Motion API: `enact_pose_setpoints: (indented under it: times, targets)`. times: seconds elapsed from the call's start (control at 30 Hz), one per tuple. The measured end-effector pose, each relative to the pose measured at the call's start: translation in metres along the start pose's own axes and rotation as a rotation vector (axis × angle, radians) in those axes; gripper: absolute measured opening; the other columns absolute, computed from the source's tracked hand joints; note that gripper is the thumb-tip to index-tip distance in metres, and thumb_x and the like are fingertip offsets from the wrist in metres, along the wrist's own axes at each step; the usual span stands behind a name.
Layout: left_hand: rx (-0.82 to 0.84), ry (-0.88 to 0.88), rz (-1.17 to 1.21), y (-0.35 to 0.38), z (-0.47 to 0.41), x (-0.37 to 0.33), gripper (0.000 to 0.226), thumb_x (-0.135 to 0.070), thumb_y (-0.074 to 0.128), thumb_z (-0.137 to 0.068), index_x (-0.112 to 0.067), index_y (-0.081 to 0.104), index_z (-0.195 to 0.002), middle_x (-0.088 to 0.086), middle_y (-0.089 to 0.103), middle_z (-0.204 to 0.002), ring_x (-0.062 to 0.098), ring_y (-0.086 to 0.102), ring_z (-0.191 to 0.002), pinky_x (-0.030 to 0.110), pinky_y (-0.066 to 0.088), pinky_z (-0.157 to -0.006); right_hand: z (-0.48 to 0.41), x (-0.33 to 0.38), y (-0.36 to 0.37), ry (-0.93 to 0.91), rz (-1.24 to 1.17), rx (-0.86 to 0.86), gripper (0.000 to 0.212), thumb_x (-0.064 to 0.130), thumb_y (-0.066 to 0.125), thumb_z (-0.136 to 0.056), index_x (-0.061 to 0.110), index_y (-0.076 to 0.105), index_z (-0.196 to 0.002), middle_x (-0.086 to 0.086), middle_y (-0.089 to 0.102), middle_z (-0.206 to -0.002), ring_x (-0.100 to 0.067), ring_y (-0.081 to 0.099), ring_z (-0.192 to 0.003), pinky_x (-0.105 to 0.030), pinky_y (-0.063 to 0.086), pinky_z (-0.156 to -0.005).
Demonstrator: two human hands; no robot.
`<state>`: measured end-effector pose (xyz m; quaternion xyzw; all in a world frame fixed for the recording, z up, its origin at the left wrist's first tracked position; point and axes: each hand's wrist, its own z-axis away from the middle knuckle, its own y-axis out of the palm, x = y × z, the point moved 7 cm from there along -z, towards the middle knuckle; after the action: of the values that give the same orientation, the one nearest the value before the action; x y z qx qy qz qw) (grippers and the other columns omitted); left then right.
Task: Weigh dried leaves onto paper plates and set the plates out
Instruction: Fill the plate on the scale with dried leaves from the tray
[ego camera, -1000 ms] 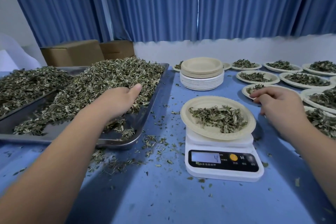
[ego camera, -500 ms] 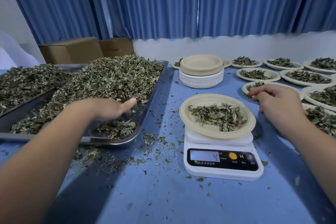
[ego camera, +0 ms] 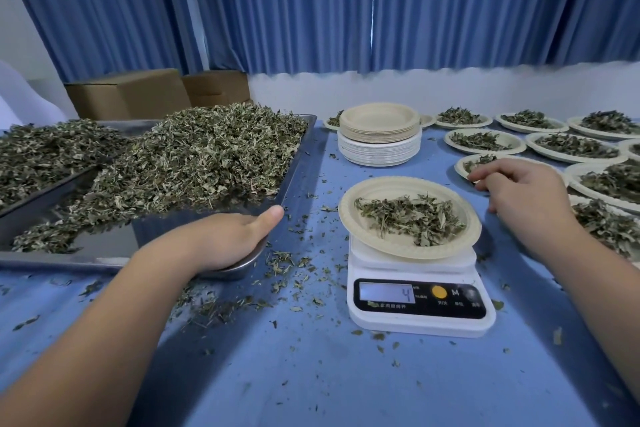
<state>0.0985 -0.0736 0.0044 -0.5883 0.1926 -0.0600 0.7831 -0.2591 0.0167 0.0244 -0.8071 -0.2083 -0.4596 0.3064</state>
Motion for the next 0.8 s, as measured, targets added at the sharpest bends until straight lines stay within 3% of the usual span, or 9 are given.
enact_pose_setpoints:
  times: [0.13, 0.23, 0.33, 0.47, 0.63, 0.8]
  targets:
    - [-0.019, -0.016, -0.082, 0.003, 0.015, 0.001, 0.076, -0.066, 0.007, -0.093, -0.024, 0.05, -0.138, 0.002, 0.045, -0.148, 0.021, 0.042, -0.135, 0.033, 0.031, -0.106, -0.001, -0.002, -0.003, 0.005, -0.003, -0.017, 0.034, 0.006, 0.048, -0.084, 0.028, 0.069, -0.072, 0.004, 0.068, -0.077, 0.0, 0.047, -0.038, -0.011, 0.035, -0.036]
    - [-0.157, -0.018, -0.166, 0.005, 0.027, -0.001, 0.074, -0.064, 0.009, -0.095, -0.014, 0.064, -0.096, 0.007, 0.067, -0.102, 0.022, 0.063, -0.095, 0.035, 0.048, -0.085, -0.002, -0.003, -0.003, 0.007, -0.01, -0.02, 0.034, 0.005, 0.047, -0.084, 0.028, 0.069, -0.071, 0.002, 0.068, -0.076, -0.001, 0.045, -0.036, -0.012, 0.034, -0.034]
    - [-0.306, -0.011, -0.176, 0.0, 0.033, -0.002, 0.066, -0.062, 0.015, -0.096, -0.014, 0.051, -0.069, 0.003, 0.06, -0.072, 0.02, 0.061, -0.069, 0.035, 0.051, -0.072, -0.002, -0.004, -0.003, 0.015, -0.009, -0.017, 0.033, 0.007, 0.047, -0.084, 0.028, 0.07, -0.072, 0.002, 0.068, -0.077, -0.001, 0.045, -0.037, -0.011, 0.034, -0.035]
    - [-0.391, 0.01, -0.087, -0.005, 0.03, 0.001, 0.063, -0.062, 0.025, -0.095, -0.012, 0.05, -0.067, 0.004, 0.057, -0.063, 0.021, 0.059, -0.061, 0.031, 0.046, -0.058, -0.002, -0.006, -0.004, 0.022, 0.0, -0.02, 0.032, 0.008, 0.048, -0.084, 0.028, 0.07, -0.073, 0.004, 0.068, -0.077, -0.001, 0.046, -0.038, -0.012, 0.034, -0.035]
    - [-0.504, 0.017, 0.08, -0.013, 0.021, 0.009, 0.055, -0.047, 0.041, -0.099, -0.015, 0.039, -0.054, -0.002, 0.04, -0.044, 0.017, 0.045, -0.045, 0.027, 0.032, -0.048, -0.001, -0.002, -0.004, 0.016, -0.015, -0.022, 0.032, 0.005, 0.048, -0.085, 0.025, 0.07, -0.074, 0.002, 0.068, -0.077, 0.0, 0.045, -0.036, -0.011, 0.033, -0.034]
    - [-0.632, 0.002, 0.266, -0.035, 0.022, 0.008, 0.052, -0.043, 0.043, -0.099, -0.012, 0.062, -0.061, 0.0, 0.053, -0.042, 0.004, 0.042, -0.031, 0.019, 0.03, -0.038, 0.002, 0.003, -0.004, -0.005, -0.025, -0.013, 0.029, 0.001, 0.047, -0.086, 0.017, 0.071, -0.079, -0.002, 0.065, -0.07, -0.001, 0.042, -0.031, -0.01, 0.03, -0.033]
